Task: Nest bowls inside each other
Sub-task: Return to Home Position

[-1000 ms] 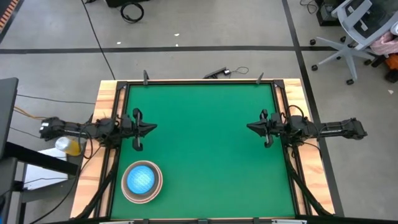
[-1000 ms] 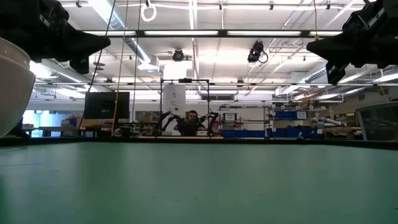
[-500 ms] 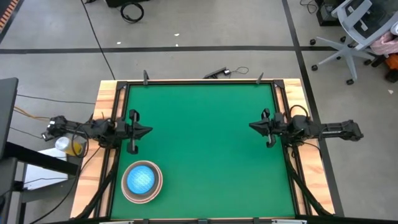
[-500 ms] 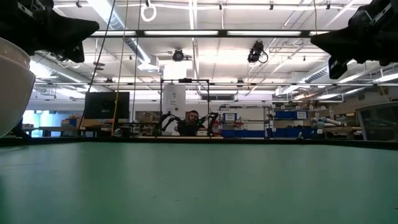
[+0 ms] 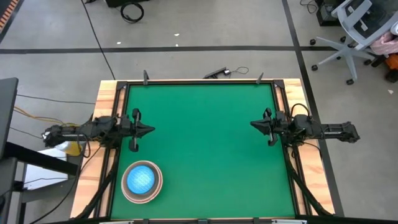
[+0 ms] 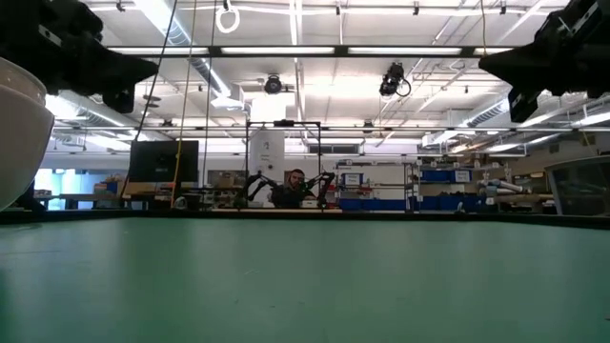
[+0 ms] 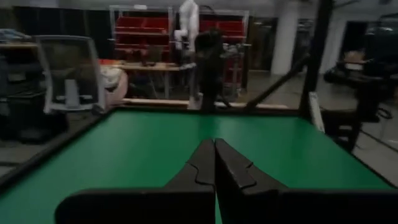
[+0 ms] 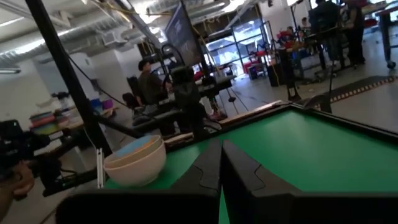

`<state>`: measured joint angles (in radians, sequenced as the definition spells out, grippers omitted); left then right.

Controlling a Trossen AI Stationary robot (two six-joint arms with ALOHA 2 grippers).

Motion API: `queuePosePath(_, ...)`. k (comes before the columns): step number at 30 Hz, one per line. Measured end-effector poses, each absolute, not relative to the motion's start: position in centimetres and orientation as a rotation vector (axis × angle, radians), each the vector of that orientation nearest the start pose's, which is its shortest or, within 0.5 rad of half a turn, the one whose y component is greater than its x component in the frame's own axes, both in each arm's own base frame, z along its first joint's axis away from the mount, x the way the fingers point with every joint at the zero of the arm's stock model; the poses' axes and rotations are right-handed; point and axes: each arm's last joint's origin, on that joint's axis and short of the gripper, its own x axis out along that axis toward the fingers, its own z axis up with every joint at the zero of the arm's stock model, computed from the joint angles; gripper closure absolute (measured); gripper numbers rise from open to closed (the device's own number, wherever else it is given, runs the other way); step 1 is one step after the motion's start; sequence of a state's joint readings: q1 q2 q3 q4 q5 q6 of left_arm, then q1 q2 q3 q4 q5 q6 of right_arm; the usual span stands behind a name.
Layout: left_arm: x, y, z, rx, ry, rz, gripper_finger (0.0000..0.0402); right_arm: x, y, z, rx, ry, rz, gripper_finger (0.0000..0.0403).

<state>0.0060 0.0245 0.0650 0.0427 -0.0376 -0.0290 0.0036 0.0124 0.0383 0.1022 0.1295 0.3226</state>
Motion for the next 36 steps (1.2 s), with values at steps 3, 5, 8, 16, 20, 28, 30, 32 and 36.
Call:
queuePosePath(3,9.0,0.3,19.9,-0.034,-0.116,0.054,0.0401,9.2,-0.3,19.3,0.328,-0.113,-0.098,0.0389)
queuePosePath(5,9.0,0.3,19.9,-0.033,-0.115,0.047,0.0401,9.1,-0.2,19.5,0.326,-0.105,-0.092,0.0389)
queuePosePath(8,9.3,0.2,18.8,-0.04,-0.077,0.027,0.0401,9.2,-0.1,19.4,0.327,-0.109,-0.087,0.0389)
queuePosePath(16,9.7,0.1,17.9,-0.057,-0.135,0.019,0.0401,9.5,0.2,18.3,0.359,-0.115,-0.063,0.0389)
queuePosePath(20,9.7,0.1,17.7,-0.057,-0.118,0.014,0.0401,9.7,0.3,17.5,0.357,-0.112,-0.069,0.0389)
queuePosePath(28,9.8,0.1,16.9,-0.063,-0.037,0.014,0.0401,9.8,0.2,17.3,0.324,-0.095,-0.103,0.0389)
queuePosePath(30,9.8,0.1,16.8,-0.063,-0.028,0.015,0.0401,9.8,0.2,17.3,0.324,-0.094,-0.097,0.0389)
queuePosePath(32,9.8,0.1,16.9,-0.062,-0.035,0.015,0.0401,9.8,0.2,17.3,0.323,-0.094,-0.097,0.0387)
queuePosePath(36,9.8,0.1,16.9,-0.061,-0.035,0.015,0.0401,9.8,0.2,17.3,0.322,-0.094,-0.095,0.0384)
